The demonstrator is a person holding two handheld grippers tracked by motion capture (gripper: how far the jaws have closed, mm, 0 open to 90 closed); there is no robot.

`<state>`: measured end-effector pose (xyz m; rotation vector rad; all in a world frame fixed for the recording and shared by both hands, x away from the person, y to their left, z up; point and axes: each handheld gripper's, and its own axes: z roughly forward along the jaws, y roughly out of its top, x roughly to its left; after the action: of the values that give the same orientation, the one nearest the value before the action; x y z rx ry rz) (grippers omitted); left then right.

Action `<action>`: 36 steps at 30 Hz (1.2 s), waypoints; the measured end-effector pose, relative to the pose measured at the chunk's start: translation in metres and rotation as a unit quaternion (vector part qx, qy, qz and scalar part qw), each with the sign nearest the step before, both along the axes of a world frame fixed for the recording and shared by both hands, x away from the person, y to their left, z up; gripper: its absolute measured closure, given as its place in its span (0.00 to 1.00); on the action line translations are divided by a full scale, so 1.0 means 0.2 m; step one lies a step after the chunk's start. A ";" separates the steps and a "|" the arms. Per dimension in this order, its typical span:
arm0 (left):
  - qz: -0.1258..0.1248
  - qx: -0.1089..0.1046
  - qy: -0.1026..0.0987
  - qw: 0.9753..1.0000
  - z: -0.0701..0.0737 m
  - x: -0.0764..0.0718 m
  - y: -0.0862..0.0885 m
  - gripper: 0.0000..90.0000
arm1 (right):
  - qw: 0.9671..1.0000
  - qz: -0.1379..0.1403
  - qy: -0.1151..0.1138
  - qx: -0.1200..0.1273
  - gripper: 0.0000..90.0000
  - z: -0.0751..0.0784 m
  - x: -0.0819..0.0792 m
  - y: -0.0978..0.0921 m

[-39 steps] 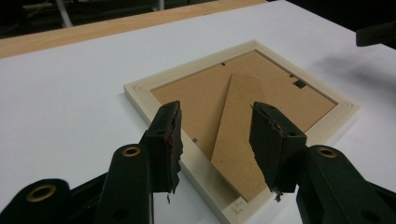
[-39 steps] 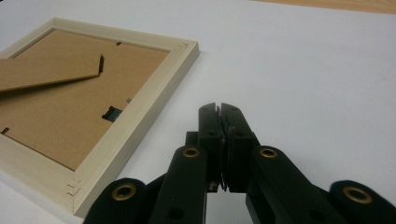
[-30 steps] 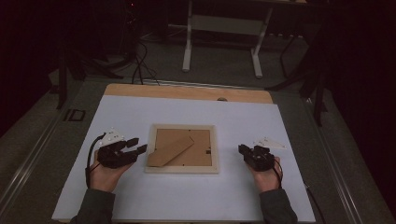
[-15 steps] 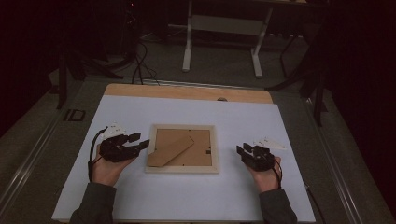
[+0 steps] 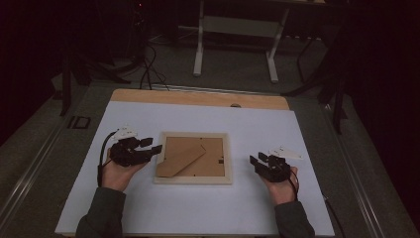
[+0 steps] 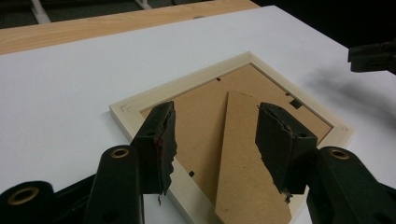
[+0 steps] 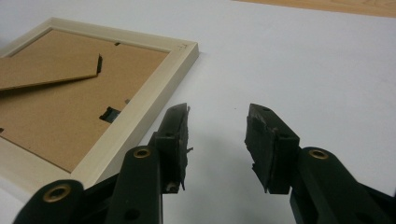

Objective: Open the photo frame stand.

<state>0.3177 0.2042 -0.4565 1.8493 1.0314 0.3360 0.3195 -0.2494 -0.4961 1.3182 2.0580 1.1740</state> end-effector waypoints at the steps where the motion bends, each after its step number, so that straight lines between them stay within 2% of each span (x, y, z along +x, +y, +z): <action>1: -0.001 0.003 -0.001 1.000 0.00 0.00 0.00 0.54 | 1.000 0.000 0.001 0.000 0.64 0.00 0.00 0.00; 8: -0.008 0.011 0.001 1.000 -0.01 0.03 -0.03 0.53 | 1.000 0.001 0.004 0.002 0.63 -0.01 0.00 0.00; 15: -0.023 0.008 0.010 1.000 -0.03 0.07 -0.05 0.53 | 1.000 -0.002 0.005 0.002 0.62 -0.01 0.01 -0.01; 36: -0.040 0.006 0.058 0.997 -0.11 0.15 -0.10 0.53 | 1.000 -0.001 0.005 0.002 0.60 -0.01 0.01 -0.01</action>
<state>0.3478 0.1840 -0.4786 1.9330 1.0312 0.1886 0.3209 -0.2509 -0.4975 1.3296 2.0619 1.1737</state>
